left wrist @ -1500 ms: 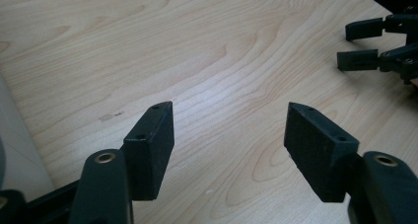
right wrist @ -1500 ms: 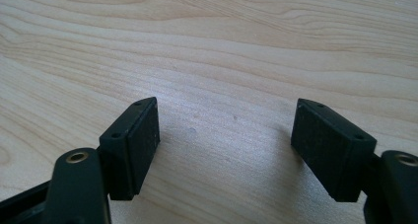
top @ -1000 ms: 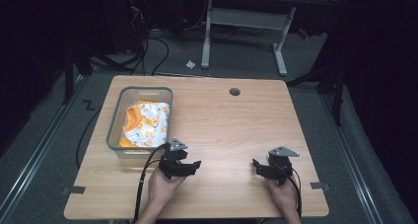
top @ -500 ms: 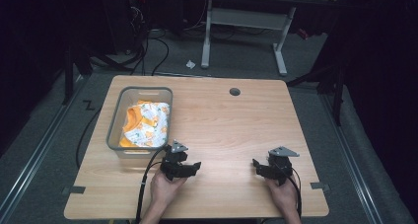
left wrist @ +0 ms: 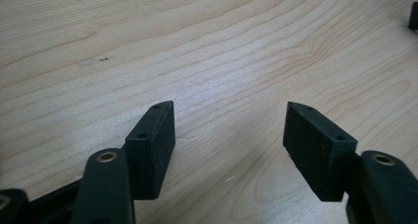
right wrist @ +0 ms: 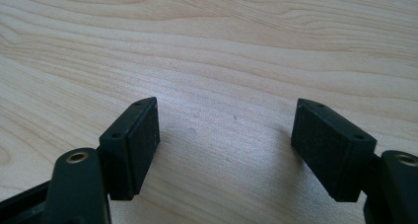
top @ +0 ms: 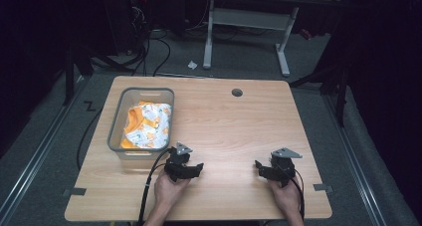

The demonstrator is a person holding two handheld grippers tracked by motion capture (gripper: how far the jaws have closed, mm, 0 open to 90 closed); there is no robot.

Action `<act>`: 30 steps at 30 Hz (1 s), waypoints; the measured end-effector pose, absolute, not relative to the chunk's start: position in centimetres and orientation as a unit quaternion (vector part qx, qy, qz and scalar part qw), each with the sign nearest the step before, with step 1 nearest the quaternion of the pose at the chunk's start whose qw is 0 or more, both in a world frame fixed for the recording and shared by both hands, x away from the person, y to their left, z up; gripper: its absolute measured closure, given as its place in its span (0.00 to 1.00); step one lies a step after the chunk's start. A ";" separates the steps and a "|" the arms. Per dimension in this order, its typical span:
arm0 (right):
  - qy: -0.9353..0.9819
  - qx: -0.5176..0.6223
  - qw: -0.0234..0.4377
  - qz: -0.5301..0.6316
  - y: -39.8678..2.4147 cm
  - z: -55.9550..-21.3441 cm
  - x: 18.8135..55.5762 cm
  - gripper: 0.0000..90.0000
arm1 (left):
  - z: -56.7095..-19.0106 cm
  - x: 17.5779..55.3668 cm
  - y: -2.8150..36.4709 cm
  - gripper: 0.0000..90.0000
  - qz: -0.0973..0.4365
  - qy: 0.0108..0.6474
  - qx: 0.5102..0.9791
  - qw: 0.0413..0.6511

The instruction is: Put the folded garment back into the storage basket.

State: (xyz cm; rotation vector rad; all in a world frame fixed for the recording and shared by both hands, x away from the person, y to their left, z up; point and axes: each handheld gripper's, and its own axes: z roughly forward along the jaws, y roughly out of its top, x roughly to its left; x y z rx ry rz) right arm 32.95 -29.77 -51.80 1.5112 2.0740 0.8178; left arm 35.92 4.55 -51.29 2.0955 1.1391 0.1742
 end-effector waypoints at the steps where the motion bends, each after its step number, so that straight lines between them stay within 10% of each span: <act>1: 0.751 0.547 0.222 0.296 -29.8 -51.8 32.9 0.30 | -51.4 36.0 4.5 0.41 0.070 0.443 0.816 0.364; 30: 0.751 0.547 0.222 0.296 -29.8 -51.8 32.9 0.30 | -52.4 35.3 4.1 0.35 0.156 0.422 0.815 0.365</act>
